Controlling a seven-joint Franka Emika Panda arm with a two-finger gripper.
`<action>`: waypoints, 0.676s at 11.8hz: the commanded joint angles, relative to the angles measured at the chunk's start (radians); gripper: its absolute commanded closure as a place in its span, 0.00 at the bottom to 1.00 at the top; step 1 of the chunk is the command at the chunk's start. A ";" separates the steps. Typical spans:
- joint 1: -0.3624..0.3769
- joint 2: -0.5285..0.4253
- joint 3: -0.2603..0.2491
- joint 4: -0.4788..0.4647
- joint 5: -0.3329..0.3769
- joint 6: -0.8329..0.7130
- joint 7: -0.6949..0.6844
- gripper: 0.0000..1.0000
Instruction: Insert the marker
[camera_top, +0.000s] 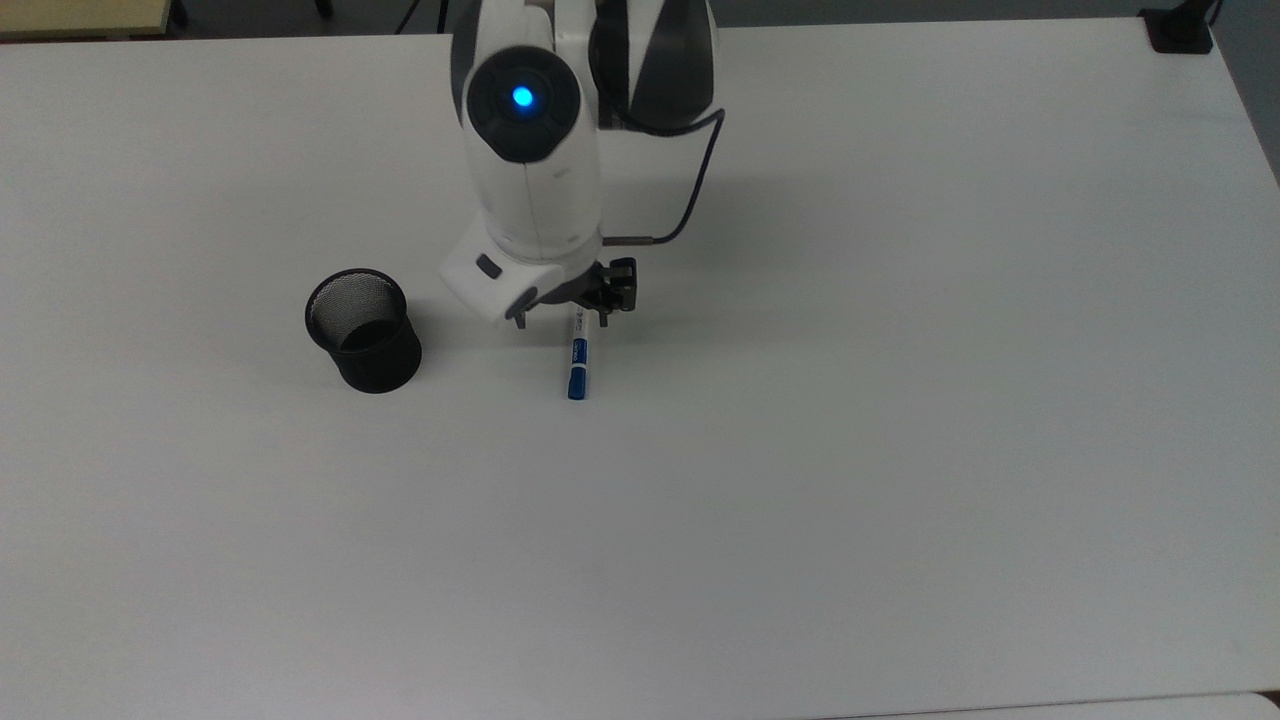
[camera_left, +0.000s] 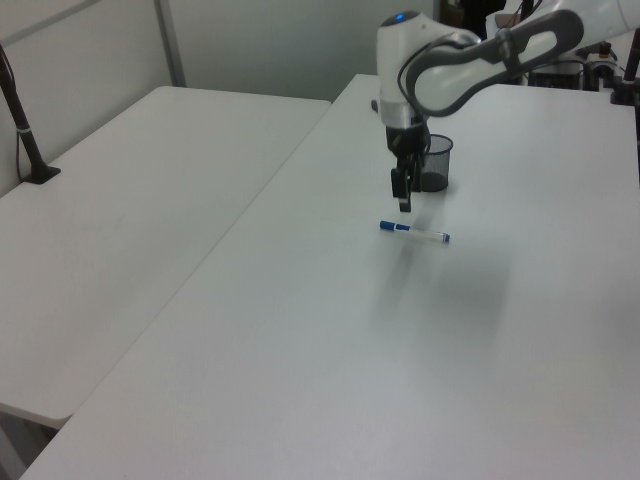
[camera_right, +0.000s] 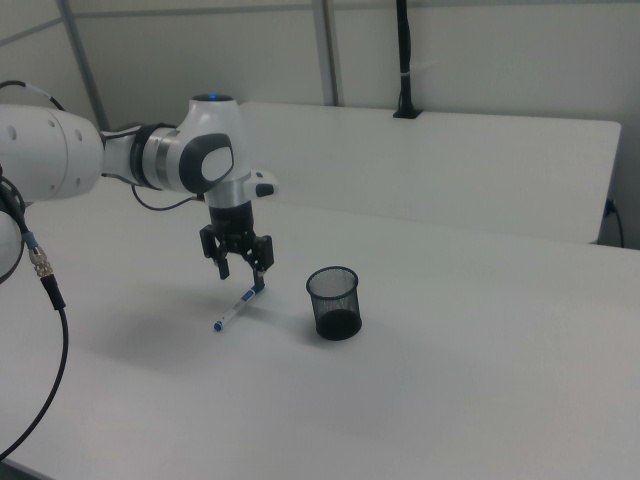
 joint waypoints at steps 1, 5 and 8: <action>0.033 0.024 -0.010 0.000 -0.004 0.086 0.001 0.38; 0.031 0.087 -0.010 0.032 -0.005 0.139 0.025 0.44; 0.028 0.110 -0.010 0.037 -0.019 0.173 0.028 0.49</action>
